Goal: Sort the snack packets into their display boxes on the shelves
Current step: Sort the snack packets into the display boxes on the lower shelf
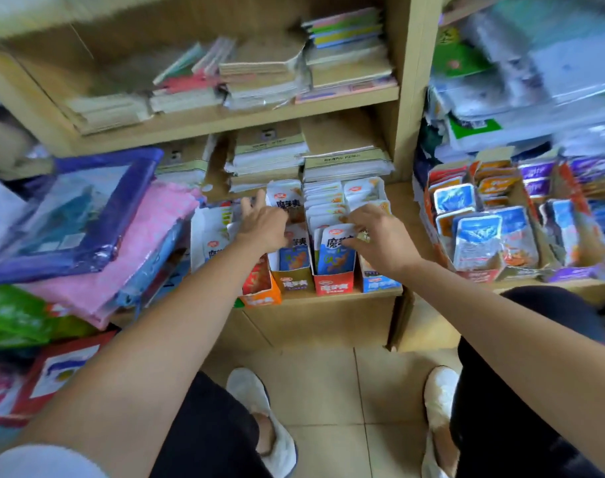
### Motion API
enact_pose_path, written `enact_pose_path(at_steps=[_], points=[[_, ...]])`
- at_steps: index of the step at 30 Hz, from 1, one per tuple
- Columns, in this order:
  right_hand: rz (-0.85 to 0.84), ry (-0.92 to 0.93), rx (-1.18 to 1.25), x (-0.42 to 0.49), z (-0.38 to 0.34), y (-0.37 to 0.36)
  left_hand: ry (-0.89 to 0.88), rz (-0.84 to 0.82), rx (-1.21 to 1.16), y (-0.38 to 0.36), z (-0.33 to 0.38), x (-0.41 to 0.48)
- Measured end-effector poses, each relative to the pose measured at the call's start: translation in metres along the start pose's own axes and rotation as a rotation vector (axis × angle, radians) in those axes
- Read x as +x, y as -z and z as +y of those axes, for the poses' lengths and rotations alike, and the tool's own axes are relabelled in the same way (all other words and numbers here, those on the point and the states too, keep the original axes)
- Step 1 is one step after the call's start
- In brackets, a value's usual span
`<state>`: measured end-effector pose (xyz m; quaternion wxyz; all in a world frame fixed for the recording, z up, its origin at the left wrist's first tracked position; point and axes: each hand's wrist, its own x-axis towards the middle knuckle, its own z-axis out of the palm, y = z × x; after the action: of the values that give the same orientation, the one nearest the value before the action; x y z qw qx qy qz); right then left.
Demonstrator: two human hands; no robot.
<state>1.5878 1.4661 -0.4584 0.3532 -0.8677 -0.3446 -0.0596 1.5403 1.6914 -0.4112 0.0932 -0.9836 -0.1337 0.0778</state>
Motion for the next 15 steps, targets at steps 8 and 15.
enact_pose_path(at_steps=[8,15], points=[[-0.004,0.02,-0.015,0.0,-0.004,0.002,0.003,0.138,-0.216,-0.004,-0.009,-0.006],[-0.043,-0.039,0.018,0.001,-0.008,0.004,-0.009,0.073,-0.028,-0.01,-0.004,-0.002]])
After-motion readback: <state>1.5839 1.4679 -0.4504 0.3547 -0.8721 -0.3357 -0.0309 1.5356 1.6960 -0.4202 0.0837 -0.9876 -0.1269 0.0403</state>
